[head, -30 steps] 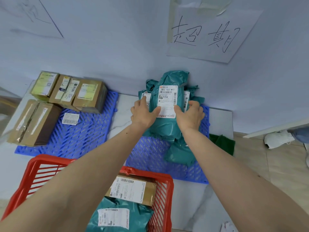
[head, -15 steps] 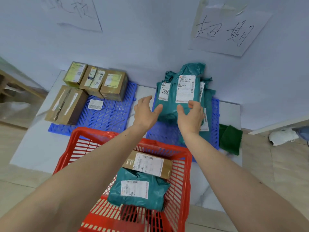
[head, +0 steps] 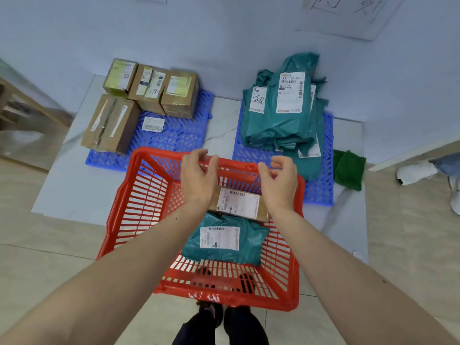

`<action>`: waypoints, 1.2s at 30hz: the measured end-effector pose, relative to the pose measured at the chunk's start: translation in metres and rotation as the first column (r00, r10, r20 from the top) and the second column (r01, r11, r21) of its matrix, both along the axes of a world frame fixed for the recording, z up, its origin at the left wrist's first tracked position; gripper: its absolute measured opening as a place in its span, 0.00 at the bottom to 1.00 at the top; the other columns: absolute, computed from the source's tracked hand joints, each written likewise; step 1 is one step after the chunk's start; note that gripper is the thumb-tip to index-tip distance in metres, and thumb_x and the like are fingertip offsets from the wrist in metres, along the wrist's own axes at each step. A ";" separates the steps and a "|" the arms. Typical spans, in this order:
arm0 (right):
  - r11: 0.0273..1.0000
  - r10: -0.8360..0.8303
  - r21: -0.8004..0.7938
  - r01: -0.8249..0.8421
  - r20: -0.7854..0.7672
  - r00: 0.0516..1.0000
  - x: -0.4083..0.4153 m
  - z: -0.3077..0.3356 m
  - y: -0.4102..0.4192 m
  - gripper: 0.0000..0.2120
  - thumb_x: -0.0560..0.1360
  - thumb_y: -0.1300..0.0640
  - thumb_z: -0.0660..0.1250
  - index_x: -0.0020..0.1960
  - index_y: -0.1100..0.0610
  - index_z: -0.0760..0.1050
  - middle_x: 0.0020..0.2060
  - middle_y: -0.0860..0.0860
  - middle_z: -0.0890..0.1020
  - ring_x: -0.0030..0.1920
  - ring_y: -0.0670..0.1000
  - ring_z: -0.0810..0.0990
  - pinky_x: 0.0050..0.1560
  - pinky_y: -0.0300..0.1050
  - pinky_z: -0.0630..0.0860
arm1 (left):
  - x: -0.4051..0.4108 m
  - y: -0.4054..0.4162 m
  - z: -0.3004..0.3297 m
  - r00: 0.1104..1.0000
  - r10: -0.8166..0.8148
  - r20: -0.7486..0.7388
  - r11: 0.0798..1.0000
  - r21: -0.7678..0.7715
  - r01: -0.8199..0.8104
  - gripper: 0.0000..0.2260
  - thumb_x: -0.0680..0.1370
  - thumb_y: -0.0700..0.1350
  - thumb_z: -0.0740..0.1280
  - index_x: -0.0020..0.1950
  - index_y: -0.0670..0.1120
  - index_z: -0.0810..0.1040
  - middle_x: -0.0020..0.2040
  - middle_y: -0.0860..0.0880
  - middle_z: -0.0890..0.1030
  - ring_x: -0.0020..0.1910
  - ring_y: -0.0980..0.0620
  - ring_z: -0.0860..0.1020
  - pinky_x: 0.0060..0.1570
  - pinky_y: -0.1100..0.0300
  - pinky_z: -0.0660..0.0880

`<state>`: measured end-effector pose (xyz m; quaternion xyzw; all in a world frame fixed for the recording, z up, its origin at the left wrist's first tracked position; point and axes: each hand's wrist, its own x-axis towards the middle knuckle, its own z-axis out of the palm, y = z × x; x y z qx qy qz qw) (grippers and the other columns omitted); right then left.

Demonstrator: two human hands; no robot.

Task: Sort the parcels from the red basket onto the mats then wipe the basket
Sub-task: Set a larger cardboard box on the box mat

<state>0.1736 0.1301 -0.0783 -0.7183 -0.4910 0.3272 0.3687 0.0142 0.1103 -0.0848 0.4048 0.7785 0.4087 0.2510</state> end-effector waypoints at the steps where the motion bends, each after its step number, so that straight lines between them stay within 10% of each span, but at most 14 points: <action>1: 1.000 0.008 -0.011 -0.008 0.005 1.000 0.002 -0.004 -0.006 0.11 0.74 0.57 0.72 0.52 0.52 0.72 0.53 0.53 0.78 0.39 0.41 0.77 0.52 0.43 0.77 | 0.000 -0.007 -0.005 1.000 0.021 0.004 1.000 -0.016 -0.021 0.12 0.77 0.49 0.69 0.56 0.45 0.79 0.50 0.48 0.77 0.49 0.49 0.76 0.56 0.52 0.73; 14: 0.845 0.208 -0.525 -0.100 0.150 0.967 0.021 -0.123 -0.046 0.27 0.71 0.44 0.69 0.64 0.58 0.74 0.59 0.57 0.79 0.63 0.58 0.75 0.64 0.51 0.74 | 0.005 -0.055 -0.109 0.995 -0.019 -0.102 0.840 -0.542 -0.040 0.27 0.76 0.57 0.68 0.69 0.44 0.69 0.69 0.41 0.68 0.69 0.41 0.65 0.67 0.47 0.64; 24: 0.819 0.183 -0.574 -0.013 0.240 0.953 0.012 -0.149 -0.044 0.41 0.74 0.47 0.71 0.77 0.60 0.53 0.71 0.60 0.67 0.71 0.62 0.64 0.72 0.55 0.64 | -0.005 -0.036 -0.146 0.998 0.036 0.052 0.802 -0.598 0.002 0.38 0.74 0.54 0.71 0.76 0.43 0.57 0.73 0.41 0.65 0.72 0.39 0.62 0.70 0.44 0.62; 36: 0.804 0.141 -0.594 0.018 0.220 0.965 0.003 -0.135 -0.030 0.36 0.74 0.45 0.70 0.74 0.61 0.59 0.68 0.61 0.69 0.70 0.61 0.66 0.69 0.54 0.67 | -0.020 -0.037 -0.132 0.990 0.125 0.058 0.848 -0.524 -0.077 0.35 0.73 0.50 0.73 0.74 0.43 0.61 0.70 0.41 0.65 0.70 0.41 0.66 0.70 0.48 0.63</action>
